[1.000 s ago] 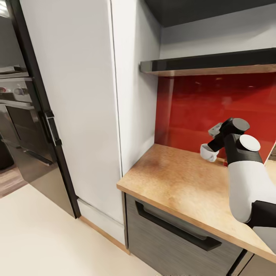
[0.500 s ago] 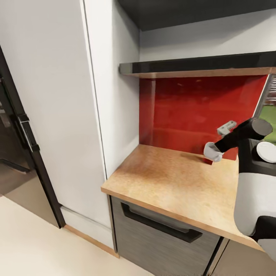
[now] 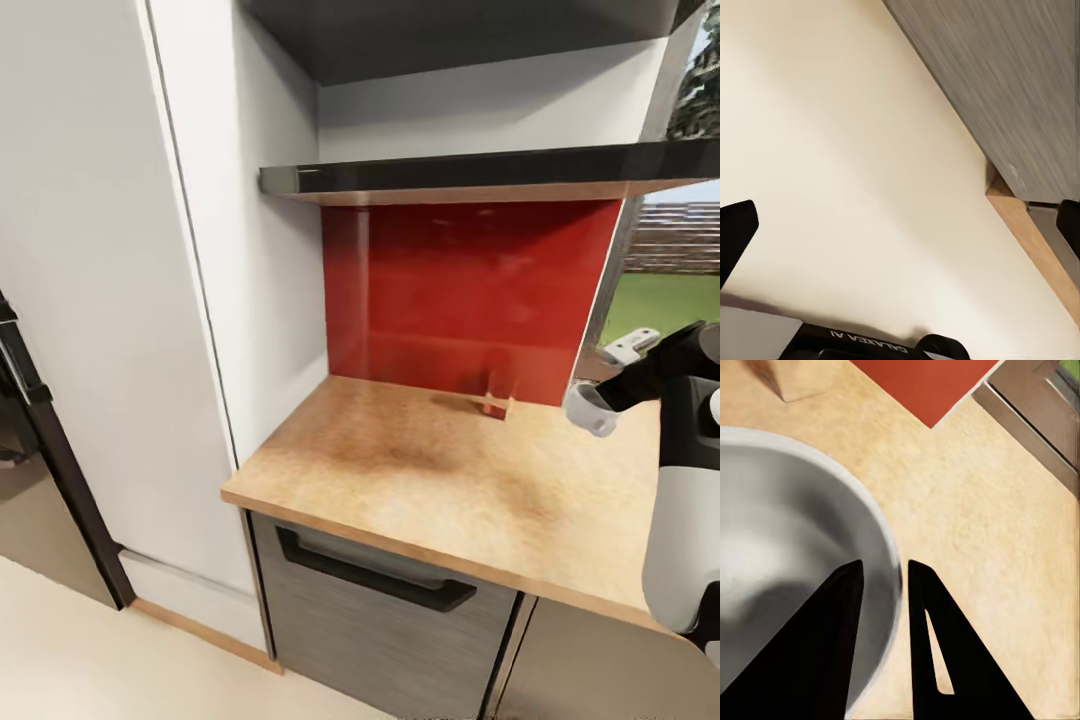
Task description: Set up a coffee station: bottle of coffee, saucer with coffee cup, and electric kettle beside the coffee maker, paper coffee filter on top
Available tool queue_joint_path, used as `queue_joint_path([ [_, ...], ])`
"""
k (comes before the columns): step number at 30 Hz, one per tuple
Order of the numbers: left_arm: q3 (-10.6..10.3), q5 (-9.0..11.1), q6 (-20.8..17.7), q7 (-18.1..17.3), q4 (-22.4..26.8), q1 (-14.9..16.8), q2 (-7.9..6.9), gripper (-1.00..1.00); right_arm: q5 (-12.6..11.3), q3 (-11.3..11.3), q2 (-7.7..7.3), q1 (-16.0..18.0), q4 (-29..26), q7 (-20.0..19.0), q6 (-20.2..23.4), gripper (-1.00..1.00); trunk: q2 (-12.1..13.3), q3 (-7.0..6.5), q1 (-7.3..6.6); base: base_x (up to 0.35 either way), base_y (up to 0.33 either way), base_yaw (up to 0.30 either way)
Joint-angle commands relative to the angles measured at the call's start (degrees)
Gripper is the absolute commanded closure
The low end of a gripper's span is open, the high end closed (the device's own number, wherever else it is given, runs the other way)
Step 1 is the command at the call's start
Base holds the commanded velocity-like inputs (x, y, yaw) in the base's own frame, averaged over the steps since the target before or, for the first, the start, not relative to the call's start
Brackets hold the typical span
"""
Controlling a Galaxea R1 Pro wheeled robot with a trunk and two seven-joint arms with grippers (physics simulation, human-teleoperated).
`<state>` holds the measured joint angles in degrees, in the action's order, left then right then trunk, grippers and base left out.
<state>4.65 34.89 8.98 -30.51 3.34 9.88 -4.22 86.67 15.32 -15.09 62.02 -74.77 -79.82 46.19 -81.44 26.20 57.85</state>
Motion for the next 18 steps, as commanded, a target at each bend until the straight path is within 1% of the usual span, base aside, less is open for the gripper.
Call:
queue_joint_path([
  [1, 0.4, -0.4, 0.2, -0.3, -0.1, 0.0, 0.0, -1.0, 0.3, 0.0, -0.05, -0.2, 0.0, -0.7, 0.7, 1.0, 0.0, 0.06, 0.0, -0.016, -0.049, -0.239],
  [5, 0.4, -0.4, 0.2, -0.3, -0.1, 0.0, 0.0, -1.0, 0.3, 0.0, -0.09, -0.6, 0.0, -0.7, 0.7, 1.0, 0.0, 0.06, 0.0, -0.057, -0.165, -0.185],
  [12, 0.4, -0.4, 0.2, 0.0, -0.2, 0.0, -0.02, -1.0, 0.3, 0.1, -0.29, -0.7, 0.0, -0.6, -1.0, 1.0, 0.0, 0.06, 0.0, -0.094, -0.233, -0.04],
  [16, 0.6, -0.4, 0.2, 0.2, -1.1, 0.1, -0.96, -1.0, 0.3, 0.3, -0.29, -0.8, 0.0, -0.6, -1.4, 1.0, 0.0, 0.06, 0.0, -0.039, -0.083, -0.006],
  [17, 0.8, -0.3, 0.2, 0.3, -1.4, 0.1, -1.52, -1.0, 0.3, 0.9, -0.29, -0.8, 0.0, -0.6, -1.5, 1.0, 0.0, 0.06, 0.0, -0.014, -0.03, -0.022],
  [18, 0.8, -0.3, 0.2, 0.3, -1.4, 0.1, -1.64, -1.0, 0.3, 1.2, -0.29, -0.8, 0.0, -0.6, -1.5, 1.0, 0.0, 0.06, 0.0, -0.011, -0.024, -0.048],
])
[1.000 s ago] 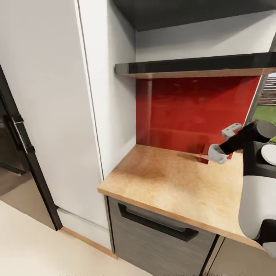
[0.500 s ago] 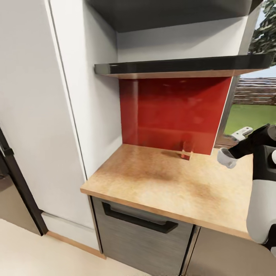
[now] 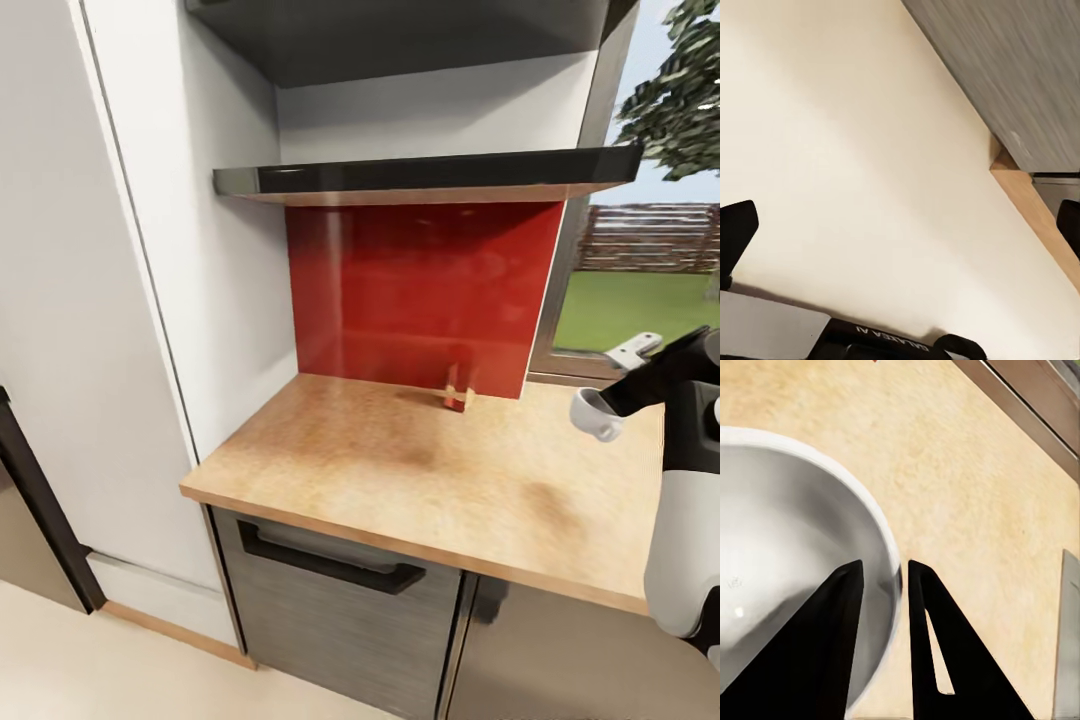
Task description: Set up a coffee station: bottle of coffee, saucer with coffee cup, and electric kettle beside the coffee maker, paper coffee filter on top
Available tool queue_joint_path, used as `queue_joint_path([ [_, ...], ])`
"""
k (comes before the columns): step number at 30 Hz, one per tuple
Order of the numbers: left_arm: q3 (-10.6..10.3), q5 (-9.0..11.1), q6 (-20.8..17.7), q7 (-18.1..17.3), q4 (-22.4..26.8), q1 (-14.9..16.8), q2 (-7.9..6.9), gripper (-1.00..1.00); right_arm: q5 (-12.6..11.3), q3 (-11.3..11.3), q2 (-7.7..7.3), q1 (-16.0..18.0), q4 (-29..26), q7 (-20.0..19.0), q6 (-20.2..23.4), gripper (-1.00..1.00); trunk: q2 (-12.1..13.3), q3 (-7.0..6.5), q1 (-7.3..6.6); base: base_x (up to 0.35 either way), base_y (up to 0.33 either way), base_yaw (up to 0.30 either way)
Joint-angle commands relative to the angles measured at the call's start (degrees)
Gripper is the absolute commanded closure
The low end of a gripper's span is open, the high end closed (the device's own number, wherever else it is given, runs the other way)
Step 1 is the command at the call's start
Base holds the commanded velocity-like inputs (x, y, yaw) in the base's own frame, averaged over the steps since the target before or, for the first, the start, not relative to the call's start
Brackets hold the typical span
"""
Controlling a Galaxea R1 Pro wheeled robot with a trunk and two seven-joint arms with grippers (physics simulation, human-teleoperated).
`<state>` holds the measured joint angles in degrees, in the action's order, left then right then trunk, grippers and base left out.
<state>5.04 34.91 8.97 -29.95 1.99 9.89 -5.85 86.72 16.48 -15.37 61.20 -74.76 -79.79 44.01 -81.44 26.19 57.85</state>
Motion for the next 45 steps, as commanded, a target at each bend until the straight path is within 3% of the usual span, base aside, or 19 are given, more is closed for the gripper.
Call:
queue_joint_path([
  [1, 0.5, -0.4, 0.2, -0.2, -0.2, 0.0, -0.18, -1.0, 0.3, 0.3, -0.02, 0.1, 0.0, -0.7, 0.6, 1.0, 0.0, 0.07, 0.0, -0.007, -0.015, -0.113],
  [4, 0.6, -0.4, 0.2, 0.4, -0.3, 0.0, -0.35, -1.0, 0.3, 0.7, -0.02, 0.1, 0.0, -0.7, 0.6, 1.0, 0.0, 0.07, 0.0, -0.004, -0.009, -0.169],
  [9, 0.7, -0.4, 0.2, 6.2, -0.3, 0.0, -0.27, -1.0, 0.3, 0.9, -0.05, 0.1, 0.0, -0.7, 0.6, 1.0, 0.0, 0.07, 0.0, -0.001, -0.002, -0.238],
  [15, 0.6, -0.4, 0.3, 7.7, -0.3, 0.1, -0.19, -1.0, 0.3, 0.9, -0.06, 0.1, 0.0, -0.7, 0.5, 1.0, 0.0, 0.07, 0.0, 0.0, -0.018, -0.221],
  [45, 0.6, -0.4, 0.3, 8.2, -0.1, 0.0, 0.66, -1.0, 0.3, 0.9, -0.05, 0.1, 0.1, -0.6, 0.4, 1.0, 0.0, 0.07, 0.0, 0.0, -0.292, -0.214],
])
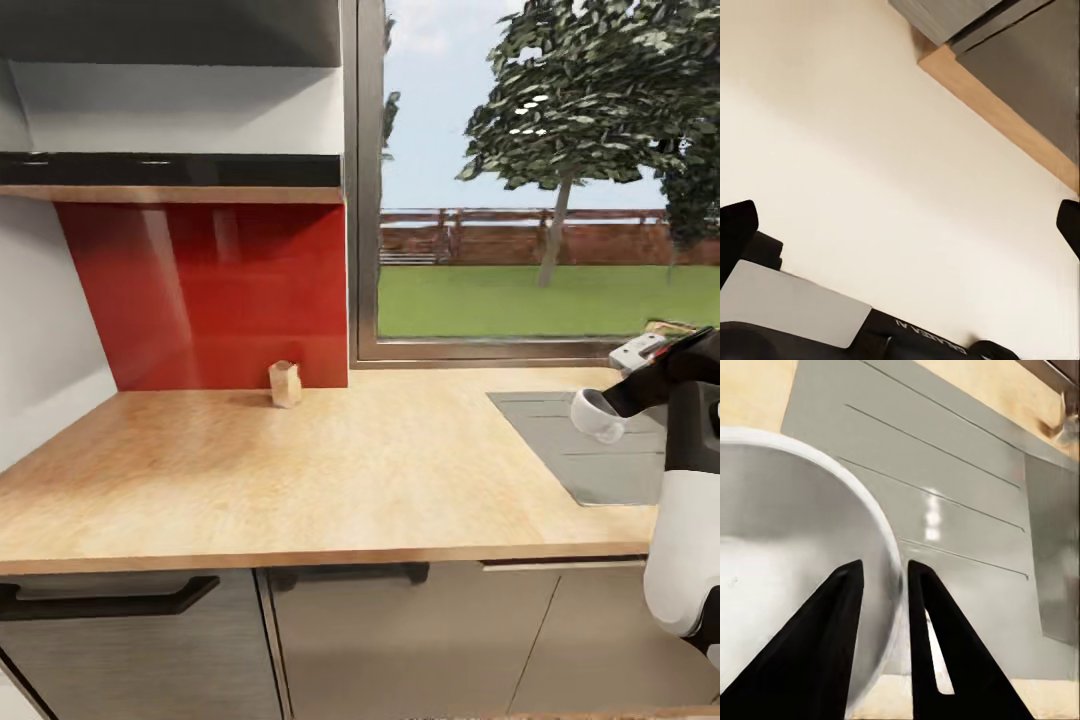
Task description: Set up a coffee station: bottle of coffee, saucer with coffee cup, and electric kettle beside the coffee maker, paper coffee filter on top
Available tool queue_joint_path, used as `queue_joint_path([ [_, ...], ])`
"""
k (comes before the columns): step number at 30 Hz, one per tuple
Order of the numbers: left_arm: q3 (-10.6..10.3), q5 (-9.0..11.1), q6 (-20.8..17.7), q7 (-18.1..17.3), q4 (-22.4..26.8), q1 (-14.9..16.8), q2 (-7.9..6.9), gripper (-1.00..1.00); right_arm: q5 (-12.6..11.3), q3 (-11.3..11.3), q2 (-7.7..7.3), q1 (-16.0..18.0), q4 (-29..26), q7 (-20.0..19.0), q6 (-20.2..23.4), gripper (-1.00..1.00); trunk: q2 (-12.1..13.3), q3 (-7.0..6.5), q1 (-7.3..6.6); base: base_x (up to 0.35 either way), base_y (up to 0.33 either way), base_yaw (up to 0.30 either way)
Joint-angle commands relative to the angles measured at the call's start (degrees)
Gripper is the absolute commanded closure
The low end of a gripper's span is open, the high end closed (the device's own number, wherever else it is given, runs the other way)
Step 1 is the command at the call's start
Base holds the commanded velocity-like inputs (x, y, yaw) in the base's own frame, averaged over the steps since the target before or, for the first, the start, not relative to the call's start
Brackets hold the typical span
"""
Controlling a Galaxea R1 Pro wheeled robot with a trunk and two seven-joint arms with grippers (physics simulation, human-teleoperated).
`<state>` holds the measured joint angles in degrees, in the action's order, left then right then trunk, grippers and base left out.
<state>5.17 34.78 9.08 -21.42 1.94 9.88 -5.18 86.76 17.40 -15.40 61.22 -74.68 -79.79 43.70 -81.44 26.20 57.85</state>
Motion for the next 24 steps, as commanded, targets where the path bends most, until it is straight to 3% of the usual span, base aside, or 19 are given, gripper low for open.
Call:
queue_joint_path([
  [1, 0.5, -0.2, 0.2, -0.3, -0.1, 0.1, -0.01, -1.0, 0.3, 0.0, -0.02, 0.0, 0.0, -0.6, 0.7, 1.0, 0.0, 0.06, 0.0, 0.0, -0.309, -0.249],
  [24, 0.5, -0.2, 0.2, -0.3, 0.0, 0.1, -0.01, -1.0, 0.2, 0.0, 0.02, -0.3, 0.3, -0.6, 0.7, 1.0, 0.0, 0.06, 0.0, 0.0, -0.311, -0.233],
])
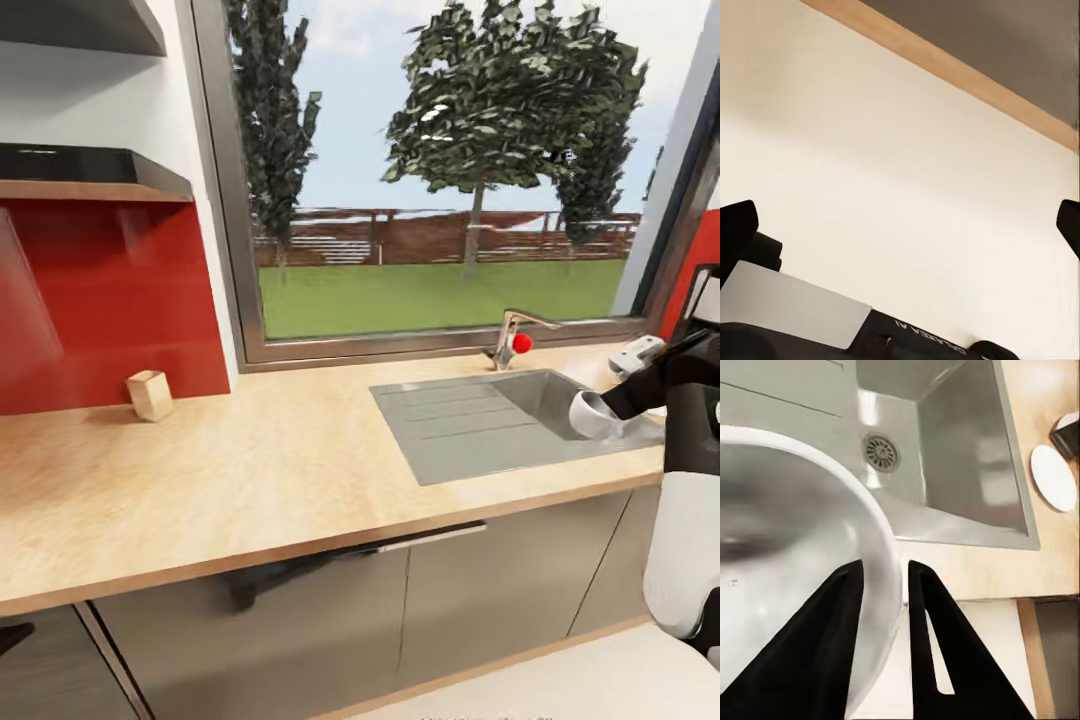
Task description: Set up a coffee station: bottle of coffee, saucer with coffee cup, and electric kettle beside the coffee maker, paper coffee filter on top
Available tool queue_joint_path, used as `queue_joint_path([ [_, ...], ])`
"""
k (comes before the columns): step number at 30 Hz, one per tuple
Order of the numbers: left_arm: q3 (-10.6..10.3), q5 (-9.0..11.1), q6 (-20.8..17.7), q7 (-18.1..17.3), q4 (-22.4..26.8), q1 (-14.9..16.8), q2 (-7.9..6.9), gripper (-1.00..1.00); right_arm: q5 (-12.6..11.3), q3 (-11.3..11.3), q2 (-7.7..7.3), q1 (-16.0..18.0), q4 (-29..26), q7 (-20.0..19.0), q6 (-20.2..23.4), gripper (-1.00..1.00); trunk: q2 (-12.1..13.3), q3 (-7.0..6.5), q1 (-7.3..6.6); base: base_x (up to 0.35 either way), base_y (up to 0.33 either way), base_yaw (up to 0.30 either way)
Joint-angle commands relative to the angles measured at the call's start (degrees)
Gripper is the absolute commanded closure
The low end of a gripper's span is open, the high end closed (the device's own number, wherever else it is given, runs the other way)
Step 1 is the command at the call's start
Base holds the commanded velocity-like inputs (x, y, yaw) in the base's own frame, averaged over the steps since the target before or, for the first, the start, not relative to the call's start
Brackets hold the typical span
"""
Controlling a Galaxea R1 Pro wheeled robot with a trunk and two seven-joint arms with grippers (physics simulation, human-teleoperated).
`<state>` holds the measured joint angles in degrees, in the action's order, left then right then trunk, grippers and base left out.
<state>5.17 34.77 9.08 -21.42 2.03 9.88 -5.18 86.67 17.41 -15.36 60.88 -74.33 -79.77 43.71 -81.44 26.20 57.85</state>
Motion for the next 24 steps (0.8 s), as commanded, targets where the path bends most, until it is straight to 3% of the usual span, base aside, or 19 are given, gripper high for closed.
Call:
queue_joint_path([
  [1, 0.5, -0.2, 0.2, -0.3, -0.1, 0.1, -0.01, -1.0, 0.3, 0.0, -0.02, -0.4, 0.0, -0.6, 0.7, 1.0, 0.0, 0.06, 0.0, 0.0, -0.313, -0.232],
  [15, 0.4, -0.2, 0.2, -0.3, -0.1, 0.1, -0.01, -1.0, 0.2, 0.0, -0.02, -0.9, 0.1, -0.4, 0.6, 1.0, 0.0, 0.06, 0.0, 0.0, -0.313, -0.216],
  [24, 0.5, -0.2, 0.2, -0.2, -0.1, 0.1, -0.01, -1.0, -0.1, -0.1, 0.19, -1.8, 0.3, -0.2, 0.6, 1.0, 0.0, 0.06, 0.0, 0.049, -0.319, -0.047],
])
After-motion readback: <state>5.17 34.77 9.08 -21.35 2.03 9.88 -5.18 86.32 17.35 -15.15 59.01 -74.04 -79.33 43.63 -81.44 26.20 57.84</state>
